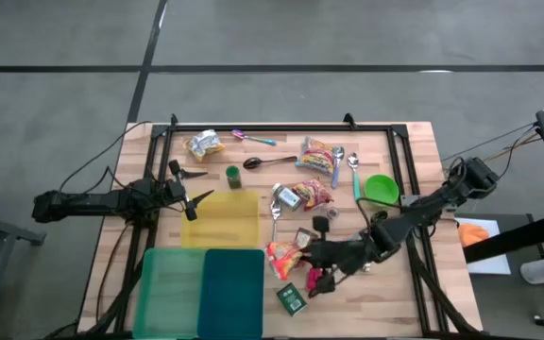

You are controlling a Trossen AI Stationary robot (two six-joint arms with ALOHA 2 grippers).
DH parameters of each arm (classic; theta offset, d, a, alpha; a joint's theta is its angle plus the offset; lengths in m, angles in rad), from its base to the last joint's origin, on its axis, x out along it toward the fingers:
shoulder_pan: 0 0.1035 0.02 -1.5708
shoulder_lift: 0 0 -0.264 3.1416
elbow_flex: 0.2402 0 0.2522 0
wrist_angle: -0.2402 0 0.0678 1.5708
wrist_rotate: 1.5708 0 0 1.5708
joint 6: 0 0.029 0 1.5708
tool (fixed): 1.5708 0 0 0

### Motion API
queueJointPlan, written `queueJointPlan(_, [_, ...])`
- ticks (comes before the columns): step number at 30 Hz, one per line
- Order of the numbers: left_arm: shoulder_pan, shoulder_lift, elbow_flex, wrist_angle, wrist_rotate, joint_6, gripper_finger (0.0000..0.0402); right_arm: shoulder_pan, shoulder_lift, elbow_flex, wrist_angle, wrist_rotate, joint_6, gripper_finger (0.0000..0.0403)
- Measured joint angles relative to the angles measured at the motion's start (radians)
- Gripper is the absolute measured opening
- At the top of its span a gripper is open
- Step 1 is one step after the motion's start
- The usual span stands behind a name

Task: Pick & Place Food Item
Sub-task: Put the orange noodle pack into the blue bin

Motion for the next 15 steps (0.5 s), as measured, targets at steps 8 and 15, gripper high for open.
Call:
queueJointPlan(8, [0.0, 0.0, 0.0, 0.0, 0.0, 0.0, 0.0275, -0.107, 0.039, -0.064, 0.292, -0.201, -0.154, 0.0015])
queueJointPlan(15, [0.0, 0.003, 0.0, 0.0, 0.0, 0.0, 0.0275, -0.161, 0.141, -0.041, 0.399, -0.299, -0.237, 0.0015])
